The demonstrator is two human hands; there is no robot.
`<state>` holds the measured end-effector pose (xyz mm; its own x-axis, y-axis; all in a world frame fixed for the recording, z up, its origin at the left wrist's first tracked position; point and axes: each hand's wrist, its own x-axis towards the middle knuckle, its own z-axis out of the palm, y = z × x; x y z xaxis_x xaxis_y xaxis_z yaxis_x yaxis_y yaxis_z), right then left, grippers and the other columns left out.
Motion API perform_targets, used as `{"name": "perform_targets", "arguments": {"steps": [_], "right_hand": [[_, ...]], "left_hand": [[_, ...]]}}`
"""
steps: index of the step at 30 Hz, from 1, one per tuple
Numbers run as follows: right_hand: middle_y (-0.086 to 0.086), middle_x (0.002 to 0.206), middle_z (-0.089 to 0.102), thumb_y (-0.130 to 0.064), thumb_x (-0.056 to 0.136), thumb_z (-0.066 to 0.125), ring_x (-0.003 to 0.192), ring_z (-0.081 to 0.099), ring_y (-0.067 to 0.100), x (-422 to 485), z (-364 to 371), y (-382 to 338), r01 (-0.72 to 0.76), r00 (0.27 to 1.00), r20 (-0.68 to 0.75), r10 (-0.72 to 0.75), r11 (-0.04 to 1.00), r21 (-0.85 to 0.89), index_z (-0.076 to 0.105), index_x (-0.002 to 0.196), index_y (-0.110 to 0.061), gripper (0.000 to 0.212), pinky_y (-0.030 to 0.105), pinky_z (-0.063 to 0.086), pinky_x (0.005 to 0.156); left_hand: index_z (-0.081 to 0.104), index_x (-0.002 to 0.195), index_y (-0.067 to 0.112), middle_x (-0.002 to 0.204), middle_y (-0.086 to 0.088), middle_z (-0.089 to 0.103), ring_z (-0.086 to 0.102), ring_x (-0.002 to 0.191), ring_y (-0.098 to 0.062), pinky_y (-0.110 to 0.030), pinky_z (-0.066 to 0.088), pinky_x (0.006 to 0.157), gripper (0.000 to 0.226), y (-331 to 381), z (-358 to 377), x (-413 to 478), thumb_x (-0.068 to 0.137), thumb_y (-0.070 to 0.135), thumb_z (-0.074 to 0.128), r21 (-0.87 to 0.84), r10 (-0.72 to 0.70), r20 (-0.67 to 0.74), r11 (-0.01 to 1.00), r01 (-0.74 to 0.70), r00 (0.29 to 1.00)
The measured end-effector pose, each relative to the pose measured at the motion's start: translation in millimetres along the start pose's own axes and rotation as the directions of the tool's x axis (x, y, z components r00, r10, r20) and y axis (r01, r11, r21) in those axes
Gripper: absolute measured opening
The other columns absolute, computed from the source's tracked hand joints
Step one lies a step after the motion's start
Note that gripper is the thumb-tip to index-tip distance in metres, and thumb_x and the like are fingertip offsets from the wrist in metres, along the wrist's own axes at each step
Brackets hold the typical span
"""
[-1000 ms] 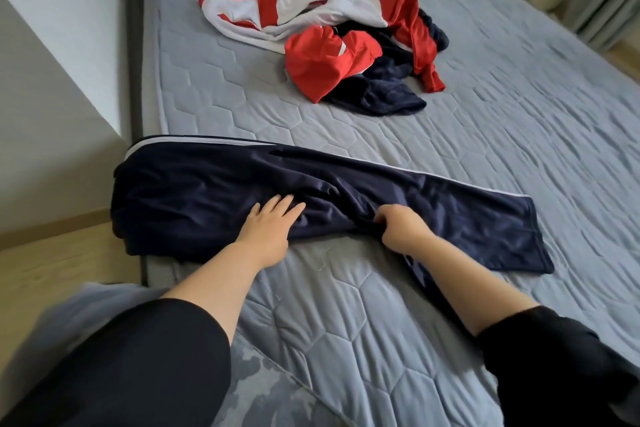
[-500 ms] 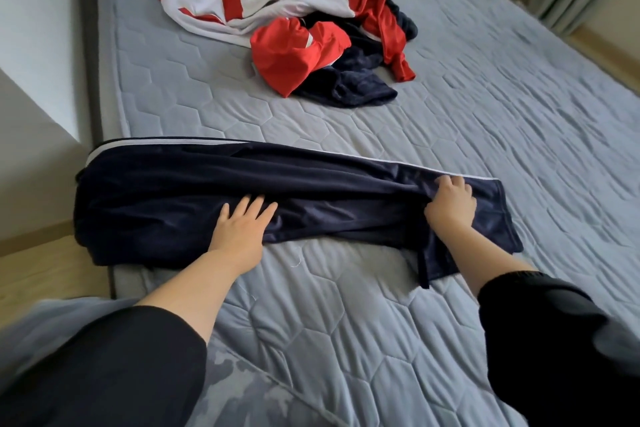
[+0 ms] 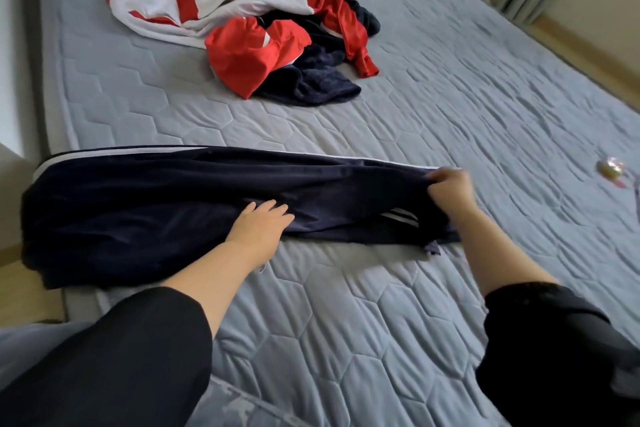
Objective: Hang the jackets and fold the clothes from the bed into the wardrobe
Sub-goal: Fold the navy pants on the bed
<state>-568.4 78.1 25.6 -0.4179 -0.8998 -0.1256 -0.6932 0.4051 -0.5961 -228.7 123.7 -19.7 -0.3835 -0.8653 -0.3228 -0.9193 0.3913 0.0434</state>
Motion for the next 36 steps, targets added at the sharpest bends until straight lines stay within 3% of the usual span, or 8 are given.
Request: {"name": "perform_targets", "arguments": {"steps": [4, 14, 17, 19, 23, 27, 32, 36], "right_hand": [[0.014, 0.126, 0.056, -0.019, 0.086, 0.057, 0.118, 0.052, 0.032, 27, -29, 38, -0.282, 0.876, -0.375, 0.304, 0.953, 0.114, 0.052, 0.124, -0.009, 0.039, 0.038, 0.042, 0.096], [0.021, 0.074, 0.067, -0.046, 0.085, 0.057, 0.066, 0.066, 0.033, -17, 40, 46, -0.482, 0.859, -0.01, 0.512, 0.815, 0.32, 0.065, 0.087, 0.007, 0.053, 0.044, 0.056, 0.069], [0.009, 0.064, 0.054, -0.051, 0.091, 0.051, 0.047, 0.056, 0.018, -21, 52, 25, -0.639, 0.756, 0.402, 0.517, 0.451, 0.623, 0.055, 0.08, -0.004, 0.049, 0.028, 0.045, 0.044], [0.013, 0.101, 0.055, -0.048, 0.094, 0.05, 0.095, 0.066, 0.027, -14, 56, 11, -0.658, 0.729, 0.544, 0.417, 0.206, 0.724, 0.051, 0.116, -0.003, 0.05, 0.033, 0.053, 0.074], [0.005, 0.138, 0.05, -0.025, 0.097, 0.051, 0.126, 0.048, 0.025, 8, 44, -23, -0.601, 0.759, 0.529, 0.379, 0.096, 0.794, 0.045, 0.138, -0.013, 0.043, 0.035, 0.04, 0.092], [0.006, 0.094, 0.067, -0.012, 0.086, 0.06, 0.092, 0.062, 0.021, 9, 10, -58, -0.384, 0.893, 0.393, 0.22, -0.086, 0.92, 0.063, 0.095, -0.011, 0.009, 0.031, 0.052, 0.079], [0.002, 0.097, 0.062, -0.011, 0.085, 0.053, 0.096, 0.059, 0.022, -31, 3, -25, -0.347, 0.929, 0.296, 0.222, 0.245, 0.905, 0.061, 0.098, -0.015, 0.016, 0.022, 0.047, 0.077], [0.009, 0.112, 0.056, 0.007, 0.085, 0.055, 0.098, 0.056, 0.028, -42, 31, 31, -0.496, 0.776, 0.313, 0.547, 0.224, 0.839, 0.06, 0.106, -0.004, 0.024, 0.019, 0.04, 0.079]], "left_hand": [[0.051, 0.135, 0.029, 0.139, 0.002, 0.047, 0.041, 0.131, -0.021, -0.035, 0.039, 0.103, 0.062, -8, -8, 3, 0.083, -0.004, 0.042, -0.166, -0.069, 0.022, 0.983, 0.072, 0.997], [0.062, 0.089, 0.019, 0.086, 0.0, 0.064, 0.056, 0.08, -0.026, -0.032, 0.044, 0.068, 0.012, 2, -26, 7, 0.088, 0.02, 0.049, -0.393, -0.28, -0.179, 0.899, 0.193, 0.943], [0.059, 0.085, 0.018, 0.077, -0.002, 0.062, 0.056, 0.074, -0.029, -0.033, 0.043, 0.065, 0.012, -3, -35, 9, 0.092, 0.022, 0.049, -0.489, -0.335, -0.228, 0.852, 0.19, 0.914], [0.056, 0.085, 0.016, 0.076, -0.004, 0.061, 0.054, 0.072, -0.03, -0.035, 0.043, 0.064, 0.015, -8, -39, 8, 0.095, 0.022, 0.047, -0.483, -0.326, -0.268, 0.86, 0.166, 0.906], [0.054, 0.09, 0.015, 0.073, -0.004, 0.058, 0.05, 0.07, -0.031, -0.036, 0.039, 0.064, 0.013, -18, -46, 8, 0.096, 0.021, 0.044, -0.437, -0.311, -0.327, 0.887, 0.149, 0.893], [0.049, 0.084, 0.018, 0.066, 0.004, 0.052, 0.047, 0.063, -0.024, -0.032, 0.033, 0.058, 0.01, -27, -48, 4, 0.093, 0.023, 0.051, -0.381, -0.259, -0.397, 0.919, 0.098, 0.881], [0.04, 0.075, 0.019, 0.071, 0.005, 0.05, 0.048, 0.064, -0.023, -0.033, 0.035, 0.056, 0.021, -31, -38, -4, 0.077, 0.009, 0.058, -0.319, -0.173, -0.297, 0.945, 0.073, 0.939], [0.036, 0.07, 0.02, 0.094, 0.002, 0.056, 0.055, 0.089, -0.029, -0.034, 0.042, 0.066, 0.026, -29, -19, -8, 0.07, -0.004, 0.044, -0.303, -0.127, -0.078, 0.948, 0.098, 0.989]]}}
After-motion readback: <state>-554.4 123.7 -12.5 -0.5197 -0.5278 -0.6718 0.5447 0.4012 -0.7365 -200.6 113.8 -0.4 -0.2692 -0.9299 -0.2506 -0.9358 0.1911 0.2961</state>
